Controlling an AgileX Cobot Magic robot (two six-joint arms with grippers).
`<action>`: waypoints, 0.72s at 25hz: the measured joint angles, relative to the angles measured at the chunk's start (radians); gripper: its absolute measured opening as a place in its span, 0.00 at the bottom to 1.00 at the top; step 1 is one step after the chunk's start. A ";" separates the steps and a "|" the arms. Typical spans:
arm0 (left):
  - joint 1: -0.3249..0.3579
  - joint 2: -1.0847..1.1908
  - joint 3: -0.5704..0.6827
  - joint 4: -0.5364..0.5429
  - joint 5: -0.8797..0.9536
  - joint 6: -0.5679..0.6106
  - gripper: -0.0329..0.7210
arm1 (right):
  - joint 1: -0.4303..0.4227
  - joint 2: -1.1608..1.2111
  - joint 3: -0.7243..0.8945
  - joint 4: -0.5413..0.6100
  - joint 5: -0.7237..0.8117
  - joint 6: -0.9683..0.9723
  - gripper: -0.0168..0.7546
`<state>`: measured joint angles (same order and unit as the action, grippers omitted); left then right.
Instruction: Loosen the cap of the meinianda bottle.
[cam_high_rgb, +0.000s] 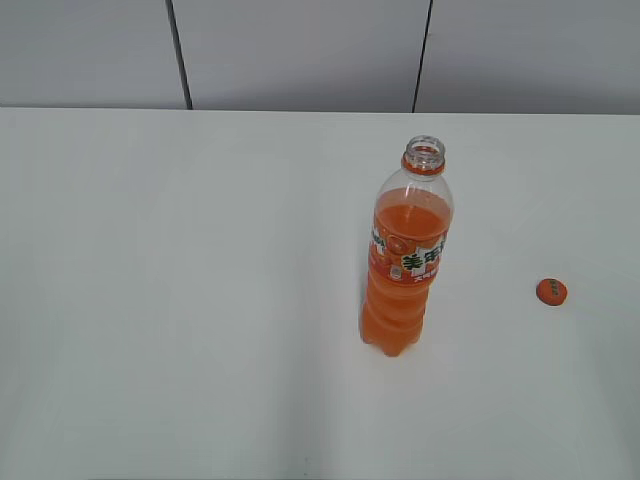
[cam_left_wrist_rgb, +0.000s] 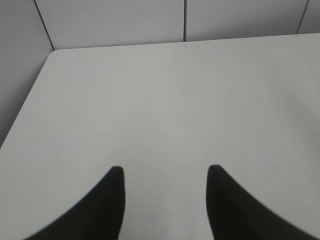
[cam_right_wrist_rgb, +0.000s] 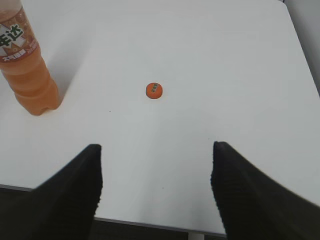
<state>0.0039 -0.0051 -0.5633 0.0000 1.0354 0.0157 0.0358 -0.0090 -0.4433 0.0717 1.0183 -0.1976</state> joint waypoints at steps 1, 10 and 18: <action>0.000 0.000 0.000 0.000 0.000 0.000 0.48 | 0.000 0.000 0.000 0.000 0.000 0.000 0.69; 0.000 0.000 0.000 0.000 0.000 0.000 0.47 | 0.000 0.000 0.000 0.000 0.000 0.000 0.69; 0.000 0.000 0.000 0.000 0.000 0.000 0.44 | 0.000 0.000 0.000 0.000 0.000 0.000 0.69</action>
<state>0.0039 -0.0051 -0.5633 0.0000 1.0354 0.0157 0.0358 -0.0090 -0.4433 0.0717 1.0183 -0.1976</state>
